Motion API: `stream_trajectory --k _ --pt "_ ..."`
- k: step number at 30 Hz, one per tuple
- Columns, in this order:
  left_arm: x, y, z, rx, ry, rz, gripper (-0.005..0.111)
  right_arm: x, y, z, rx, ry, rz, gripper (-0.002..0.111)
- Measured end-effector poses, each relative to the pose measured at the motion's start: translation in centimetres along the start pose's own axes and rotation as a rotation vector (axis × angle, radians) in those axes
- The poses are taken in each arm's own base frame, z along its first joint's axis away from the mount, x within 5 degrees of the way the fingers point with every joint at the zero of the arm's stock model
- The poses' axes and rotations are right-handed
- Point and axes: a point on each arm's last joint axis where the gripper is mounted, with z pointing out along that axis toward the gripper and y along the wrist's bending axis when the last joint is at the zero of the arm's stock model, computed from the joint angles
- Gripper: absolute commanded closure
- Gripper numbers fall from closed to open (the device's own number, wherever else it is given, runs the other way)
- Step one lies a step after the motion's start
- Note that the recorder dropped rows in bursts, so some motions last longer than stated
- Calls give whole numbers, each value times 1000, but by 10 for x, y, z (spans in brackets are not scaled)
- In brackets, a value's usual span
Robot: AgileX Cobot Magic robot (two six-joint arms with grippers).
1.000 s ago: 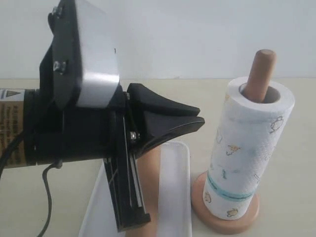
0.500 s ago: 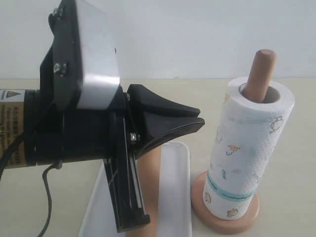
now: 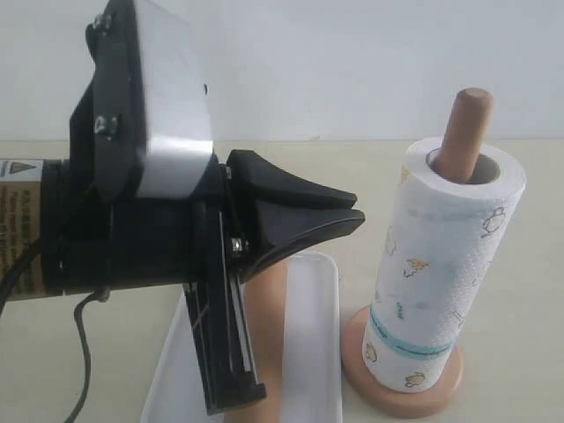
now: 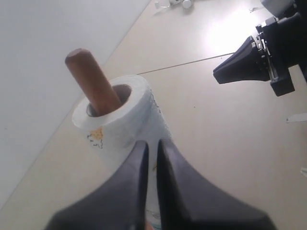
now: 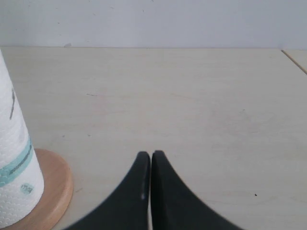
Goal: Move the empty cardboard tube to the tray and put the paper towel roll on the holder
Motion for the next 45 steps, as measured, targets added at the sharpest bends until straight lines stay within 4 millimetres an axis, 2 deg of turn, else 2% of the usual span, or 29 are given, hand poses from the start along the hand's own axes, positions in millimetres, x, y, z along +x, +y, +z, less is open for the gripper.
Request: stream_trajectory --k 5,8,13,16,20,24,30,36,45 --pt "-3 6 -11 -72 38 2 101 0 0 0 0 0 0 108" --pt "-2 19 -28 -219 123 -77 101 0 0 0 0 0 0 108" --pt "4 49 -75 -503 180 -299 101 0 0 0 0 0 0 108" --pt "11 55 -105 -616 128 -349 101 0 0 0 0 0 0 108" --pt "29 44 -137 -718 40 -414 101 0 0 0 0 0 0 108" --pt "59 20 -163 -827 -8 -490 101 0 0 0 0 0 0 108" --pt "94 -15 -181 -946 -71 -611 101 0 0 0 0 0 0 108" --pt "97 -25 -186 -964 -107 -593 101 0 0 0 0 0 0 108" --pt "100 -22 -192 -1047 2 -396 101 0 0 0 0 0 0 108"
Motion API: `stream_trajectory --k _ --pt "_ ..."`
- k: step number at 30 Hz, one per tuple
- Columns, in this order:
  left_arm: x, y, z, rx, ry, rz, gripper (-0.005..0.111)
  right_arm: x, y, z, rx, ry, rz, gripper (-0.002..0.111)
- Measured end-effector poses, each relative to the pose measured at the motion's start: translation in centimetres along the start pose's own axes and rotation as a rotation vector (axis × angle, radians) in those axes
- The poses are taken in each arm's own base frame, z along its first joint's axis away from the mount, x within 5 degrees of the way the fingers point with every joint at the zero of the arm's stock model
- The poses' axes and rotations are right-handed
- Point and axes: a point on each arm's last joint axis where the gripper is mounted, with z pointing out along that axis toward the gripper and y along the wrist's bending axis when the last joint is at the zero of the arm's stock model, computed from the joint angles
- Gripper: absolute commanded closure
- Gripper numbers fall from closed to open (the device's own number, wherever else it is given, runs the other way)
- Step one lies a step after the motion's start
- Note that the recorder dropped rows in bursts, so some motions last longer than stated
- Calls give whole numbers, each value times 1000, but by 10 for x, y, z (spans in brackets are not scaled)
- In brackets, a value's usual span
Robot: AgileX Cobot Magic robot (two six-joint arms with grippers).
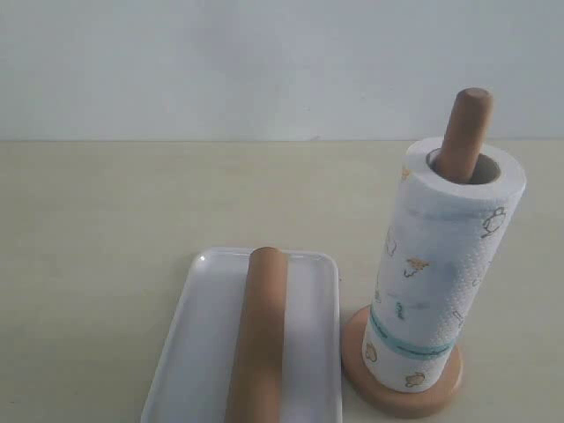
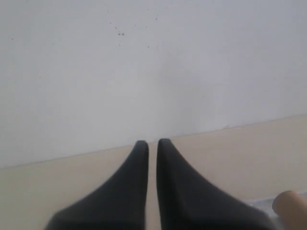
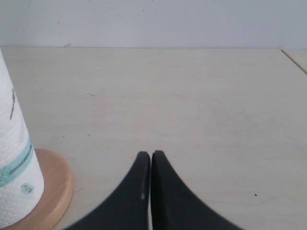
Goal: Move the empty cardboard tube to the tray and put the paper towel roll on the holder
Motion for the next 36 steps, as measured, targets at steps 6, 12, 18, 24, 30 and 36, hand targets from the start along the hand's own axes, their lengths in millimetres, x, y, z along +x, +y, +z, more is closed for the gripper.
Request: stream_trajectory --k 6,12,18,24,30,36 --pt "12 0 -1 -5 63 25 101 0 0 0 0 0 0 108" --pt "38 -2 -4 -5 142 -39 101 0 0 0 0 0 0 108" --pt "48 -2 -6 -5 213 -60 101 0 0 0 0 0 0 108" --pt "46 -1 -24 -29 162 -62 101 0 0 0 0 0 0 108" --pt "51 0 -34 -50 186 -66 101 0 0 0 0 -2 0 108" --pt "55 4 -35 -127 227 -75 101 0 0 0 0 -2 0 108"
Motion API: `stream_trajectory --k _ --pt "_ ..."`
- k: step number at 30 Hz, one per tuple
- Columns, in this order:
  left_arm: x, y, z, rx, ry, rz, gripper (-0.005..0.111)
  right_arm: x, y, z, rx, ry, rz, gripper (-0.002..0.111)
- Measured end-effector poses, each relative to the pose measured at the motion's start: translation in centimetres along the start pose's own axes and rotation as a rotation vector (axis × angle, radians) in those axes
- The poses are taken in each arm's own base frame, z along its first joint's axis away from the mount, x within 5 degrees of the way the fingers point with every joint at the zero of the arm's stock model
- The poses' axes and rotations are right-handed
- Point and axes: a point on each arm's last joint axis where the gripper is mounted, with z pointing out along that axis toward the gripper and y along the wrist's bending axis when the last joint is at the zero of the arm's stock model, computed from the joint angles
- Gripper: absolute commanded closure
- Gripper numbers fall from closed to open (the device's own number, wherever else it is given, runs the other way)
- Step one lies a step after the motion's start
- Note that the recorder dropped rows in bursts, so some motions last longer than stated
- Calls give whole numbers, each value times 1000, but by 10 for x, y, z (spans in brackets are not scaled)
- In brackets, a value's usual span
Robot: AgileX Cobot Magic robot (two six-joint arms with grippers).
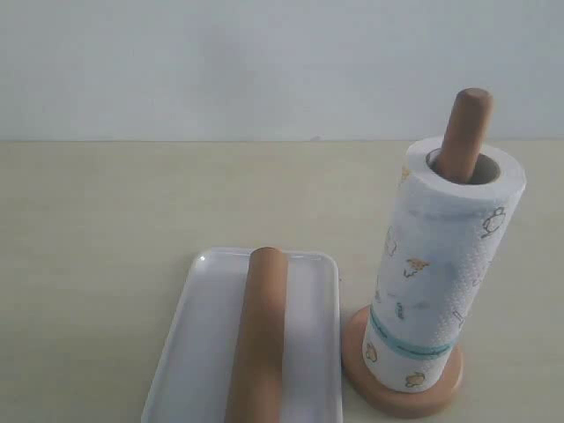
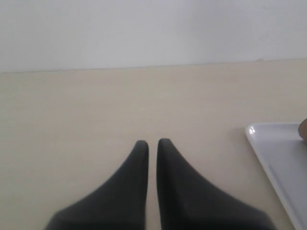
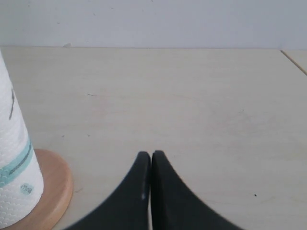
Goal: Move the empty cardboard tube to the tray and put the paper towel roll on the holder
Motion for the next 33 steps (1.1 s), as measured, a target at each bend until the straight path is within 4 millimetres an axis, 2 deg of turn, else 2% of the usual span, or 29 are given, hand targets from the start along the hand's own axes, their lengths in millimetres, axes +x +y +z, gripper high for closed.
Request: stream_trajectory --k 6,33 --pt "0 3 0 -48 4 -16 101 0 0 0 0 0 0 108" --pt "0 3 0 -48 4 -16 101 0 0 0 0 0 0 108"
